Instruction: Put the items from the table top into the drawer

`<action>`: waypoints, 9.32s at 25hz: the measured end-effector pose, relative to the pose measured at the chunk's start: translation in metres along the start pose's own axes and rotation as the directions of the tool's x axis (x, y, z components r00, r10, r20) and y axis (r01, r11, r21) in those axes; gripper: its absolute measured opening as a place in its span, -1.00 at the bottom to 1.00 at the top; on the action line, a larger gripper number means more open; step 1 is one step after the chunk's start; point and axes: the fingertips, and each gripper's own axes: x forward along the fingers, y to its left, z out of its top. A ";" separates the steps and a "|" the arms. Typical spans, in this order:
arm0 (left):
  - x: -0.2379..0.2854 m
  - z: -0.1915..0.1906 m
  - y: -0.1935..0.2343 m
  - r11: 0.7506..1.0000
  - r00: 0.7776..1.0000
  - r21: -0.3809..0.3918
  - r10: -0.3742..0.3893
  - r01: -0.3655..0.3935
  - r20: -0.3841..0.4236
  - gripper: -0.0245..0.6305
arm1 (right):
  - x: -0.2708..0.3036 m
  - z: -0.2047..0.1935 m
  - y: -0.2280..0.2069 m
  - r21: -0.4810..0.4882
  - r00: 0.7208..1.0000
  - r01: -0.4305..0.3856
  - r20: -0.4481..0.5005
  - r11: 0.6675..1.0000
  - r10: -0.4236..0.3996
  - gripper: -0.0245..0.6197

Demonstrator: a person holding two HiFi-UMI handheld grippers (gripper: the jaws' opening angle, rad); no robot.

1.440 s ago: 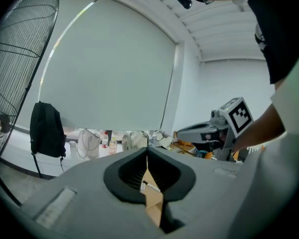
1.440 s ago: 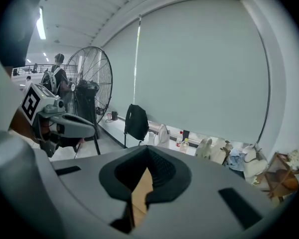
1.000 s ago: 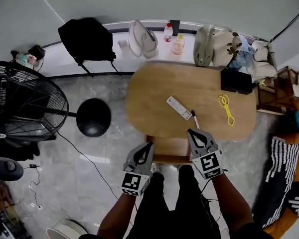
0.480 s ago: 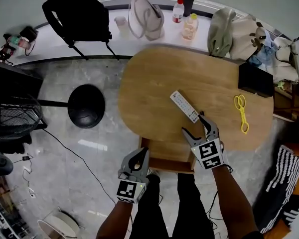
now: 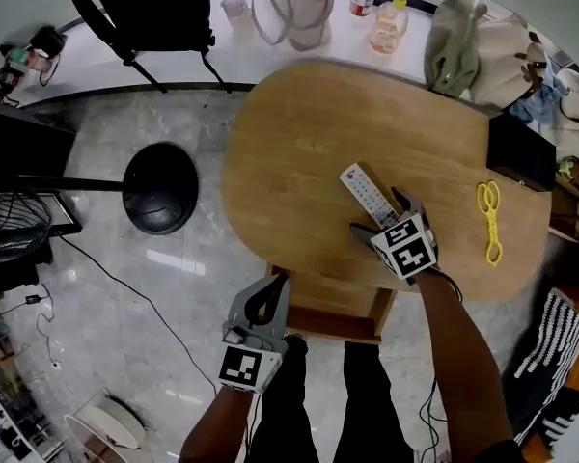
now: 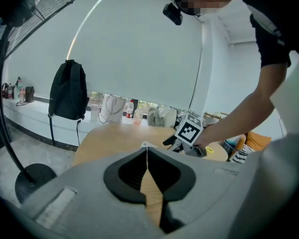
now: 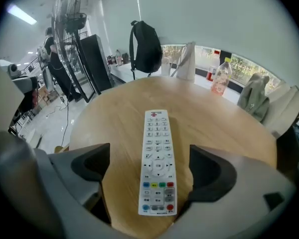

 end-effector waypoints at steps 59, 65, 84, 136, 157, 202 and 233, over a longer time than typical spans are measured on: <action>-0.071 -0.060 0.038 0.983 0.988 -0.106 0.146 -0.151 -0.059 -0.87 | -0.085 -0.050 0.213 -0.374 0.961 -0.273 -0.141 0.886 0.236 -0.27; -0.079 -0.071 0.044 0.983 0.987 -0.103 0.144 -0.151 -0.071 -0.87 | -0.044 -0.113 0.241 -0.433 0.951 -0.288 -0.237 0.854 0.201 -0.27; -0.085 -0.106 0.060 0.978 0.980 -0.119 0.157 -0.172 -0.124 -0.87 | 0.076 -0.184 0.241 -0.509 0.935 -0.276 -0.340 0.815 0.104 -0.27; 0.052 -0.030 -0.069 0.990 0.986 0.061 -0.122 0.129 -0.109 -0.87 | -0.113 -0.096 0.007 0.254 0.961 0.229 0.094 0.940 -0.259 -0.18; 0.051 -0.049 -0.053 0.993 0.984 0.057 -0.094 0.104 -0.152 -0.87 | -0.060 -0.119 -0.027 0.319 0.985 0.174 -0.058 0.932 -0.164 -0.24; -0.032 -0.077 0.044 0.995 0.987 0.007 0.104 -0.104 -0.122 -0.87 | -0.082 -0.114 0.193 -0.305 0.995 -0.104 -0.044 0.947 0.095 -0.73; -0.047 -0.097 0.050 0.994 0.985 0.004 0.110 -0.111 -0.135 -0.87 | 0.068 -0.172 0.191 -0.543 0.972 -0.065 -0.224 0.837 -0.071 -0.56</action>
